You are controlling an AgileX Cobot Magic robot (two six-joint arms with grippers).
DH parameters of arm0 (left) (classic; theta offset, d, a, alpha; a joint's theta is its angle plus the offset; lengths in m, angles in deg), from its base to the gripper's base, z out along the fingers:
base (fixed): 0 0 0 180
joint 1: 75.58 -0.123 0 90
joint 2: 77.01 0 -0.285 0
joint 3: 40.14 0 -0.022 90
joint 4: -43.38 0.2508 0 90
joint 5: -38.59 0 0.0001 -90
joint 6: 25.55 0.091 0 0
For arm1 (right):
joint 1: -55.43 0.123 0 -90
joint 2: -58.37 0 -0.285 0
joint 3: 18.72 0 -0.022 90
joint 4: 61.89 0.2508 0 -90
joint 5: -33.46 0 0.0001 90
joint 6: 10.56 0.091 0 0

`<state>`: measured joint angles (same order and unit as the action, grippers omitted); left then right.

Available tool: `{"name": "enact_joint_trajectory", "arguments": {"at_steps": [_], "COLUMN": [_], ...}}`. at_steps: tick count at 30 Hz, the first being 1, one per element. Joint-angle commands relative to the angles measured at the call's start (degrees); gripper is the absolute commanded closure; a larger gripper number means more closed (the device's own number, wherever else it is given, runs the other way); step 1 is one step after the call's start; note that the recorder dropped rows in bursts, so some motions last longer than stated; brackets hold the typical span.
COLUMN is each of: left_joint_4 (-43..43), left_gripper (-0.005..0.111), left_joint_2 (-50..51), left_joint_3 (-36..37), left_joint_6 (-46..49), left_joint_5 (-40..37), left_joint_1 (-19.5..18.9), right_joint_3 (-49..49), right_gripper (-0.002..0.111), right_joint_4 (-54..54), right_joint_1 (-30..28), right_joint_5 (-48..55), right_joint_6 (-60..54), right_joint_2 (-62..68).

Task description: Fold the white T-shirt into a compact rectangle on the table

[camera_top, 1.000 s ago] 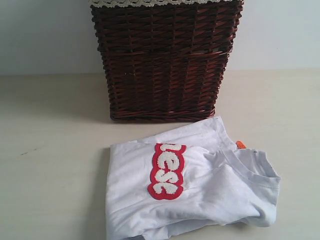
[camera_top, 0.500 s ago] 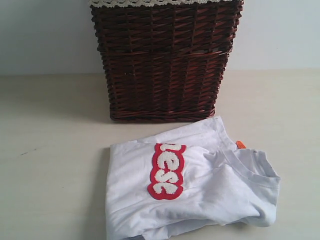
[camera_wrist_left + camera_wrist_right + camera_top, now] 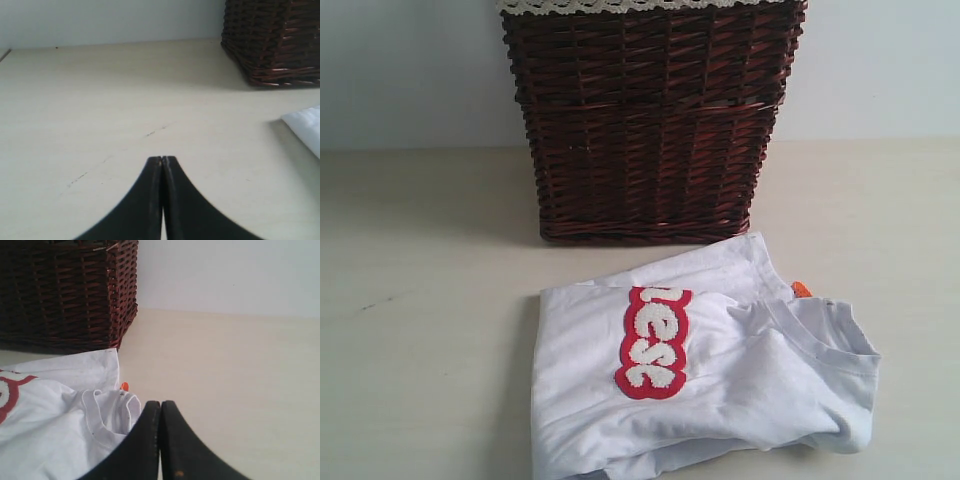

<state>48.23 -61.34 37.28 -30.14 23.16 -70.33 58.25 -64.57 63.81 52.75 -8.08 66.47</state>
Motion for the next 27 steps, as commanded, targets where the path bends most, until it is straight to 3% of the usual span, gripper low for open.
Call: {"name": "enact_joint_trajectory", "arguments": {"at_steps": [1,7,27], "left_joint_4": [0.1,0.1,0.1], "left_gripper": [0.107,0.107,0.107], "left_joint_2": [-0.1,-0.1,-0.1], "left_joint_3": [-0.2,-0.2,-0.2], "left_joint_6": [-0.1,-0.1,-0.1], "left_joint_5": [0.2,0.2,0.2], "left_joint_1": [-0.1,-0.1,-0.1], "right_joint_3": [0.2,0.2,0.2], "right_gripper": [0.108,0.108,0.108], "right_joint_4": [-0.7,-0.7,2.2], "right_joint_1": [-3.1,-9.7,-9.7], "right_joint_5": [0.2,0.5,0.3], "right_joint_6": [0.3,-2.5,-5.4], "right_joint_2": [-0.3,-0.3,-0.3]}}
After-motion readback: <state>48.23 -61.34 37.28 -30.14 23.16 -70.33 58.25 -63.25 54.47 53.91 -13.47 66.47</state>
